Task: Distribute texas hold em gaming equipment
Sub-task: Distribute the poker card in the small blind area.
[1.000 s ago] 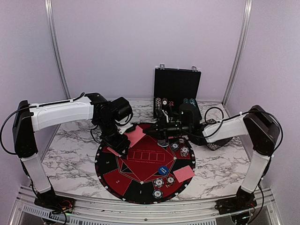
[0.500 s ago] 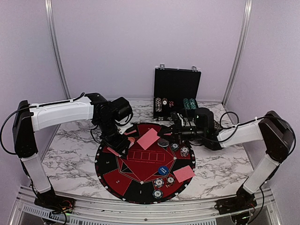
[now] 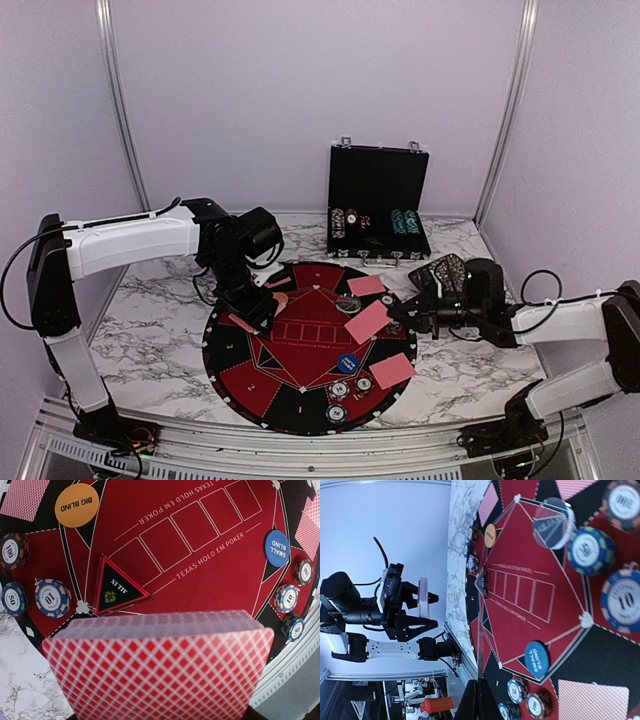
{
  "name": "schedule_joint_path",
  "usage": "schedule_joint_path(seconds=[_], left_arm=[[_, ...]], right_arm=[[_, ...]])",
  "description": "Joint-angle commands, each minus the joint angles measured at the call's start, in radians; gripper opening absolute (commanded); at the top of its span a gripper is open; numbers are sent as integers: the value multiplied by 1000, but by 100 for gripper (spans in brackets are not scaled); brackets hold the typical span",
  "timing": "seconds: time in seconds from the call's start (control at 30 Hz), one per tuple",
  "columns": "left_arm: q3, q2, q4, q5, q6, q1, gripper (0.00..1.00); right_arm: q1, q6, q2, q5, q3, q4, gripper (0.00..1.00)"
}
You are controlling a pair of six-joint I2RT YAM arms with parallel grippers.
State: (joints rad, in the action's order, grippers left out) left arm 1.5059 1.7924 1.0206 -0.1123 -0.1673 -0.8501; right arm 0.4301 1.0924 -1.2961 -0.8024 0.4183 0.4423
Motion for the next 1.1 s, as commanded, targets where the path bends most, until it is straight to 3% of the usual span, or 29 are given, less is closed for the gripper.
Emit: schedule_joint_path(seconds=[0.0, 0.43, 1.07], left_arm=[[18, 1, 8, -2, 16, -2, 50], [28, 12, 8, -6, 20, -2, 50], [28, 16, 10, -6, 23, -1, 50]], right_arm=[[-55, -65, 95, 5, -82, -128, 0], [-195, -110, 267, 12, -235, -259, 0], [-199, -127, 192, 25, -280, -200, 2]])
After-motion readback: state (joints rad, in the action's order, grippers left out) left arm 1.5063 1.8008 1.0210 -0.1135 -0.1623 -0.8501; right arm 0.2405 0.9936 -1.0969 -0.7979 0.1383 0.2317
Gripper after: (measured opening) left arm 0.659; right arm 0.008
